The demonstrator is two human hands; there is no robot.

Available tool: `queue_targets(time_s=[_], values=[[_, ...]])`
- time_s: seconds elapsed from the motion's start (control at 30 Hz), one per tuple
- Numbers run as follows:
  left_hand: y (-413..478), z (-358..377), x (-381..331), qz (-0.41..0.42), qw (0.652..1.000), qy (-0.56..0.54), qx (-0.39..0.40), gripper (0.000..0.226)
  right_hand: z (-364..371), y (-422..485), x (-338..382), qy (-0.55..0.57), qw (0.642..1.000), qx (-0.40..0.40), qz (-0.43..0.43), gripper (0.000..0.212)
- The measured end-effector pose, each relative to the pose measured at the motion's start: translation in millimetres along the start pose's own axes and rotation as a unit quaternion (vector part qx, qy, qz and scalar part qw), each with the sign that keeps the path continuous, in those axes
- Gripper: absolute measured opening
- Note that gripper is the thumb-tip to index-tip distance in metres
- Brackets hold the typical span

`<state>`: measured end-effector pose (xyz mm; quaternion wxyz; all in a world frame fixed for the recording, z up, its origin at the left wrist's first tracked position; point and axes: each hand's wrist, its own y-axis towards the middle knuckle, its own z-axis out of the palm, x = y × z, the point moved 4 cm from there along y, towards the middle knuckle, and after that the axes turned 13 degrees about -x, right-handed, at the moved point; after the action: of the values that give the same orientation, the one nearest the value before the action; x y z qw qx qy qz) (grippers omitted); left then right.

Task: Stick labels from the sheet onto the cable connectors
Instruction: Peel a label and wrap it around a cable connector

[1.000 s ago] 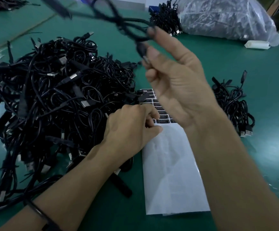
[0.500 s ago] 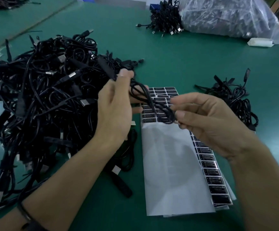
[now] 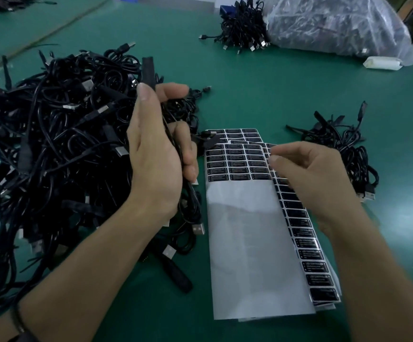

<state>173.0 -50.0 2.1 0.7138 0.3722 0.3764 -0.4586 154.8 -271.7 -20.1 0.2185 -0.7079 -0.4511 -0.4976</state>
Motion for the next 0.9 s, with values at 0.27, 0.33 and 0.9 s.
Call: queue_targets(time_s=[0.27, 0.33, 0.9], values=[[-1, 9, 12, 0.002, 0.990, 0.120, 0.072, 0.029, 11, -18, 5, -0.276, 0.960, 0.039, -0.025, 0.084], [-3, 10, 19, -0.030, 0.983, 0.158, 0.089, 0.029, 12, -21, 8, -0.267, 0.963, 0.032, -0.009, 0.087], [-13, 11, 34, 0.004, 0.934, 0.308, 0.179, 0.038, 19, -20, 17, -0.126, 0.990, 0.033, -0.057, 0.051]])
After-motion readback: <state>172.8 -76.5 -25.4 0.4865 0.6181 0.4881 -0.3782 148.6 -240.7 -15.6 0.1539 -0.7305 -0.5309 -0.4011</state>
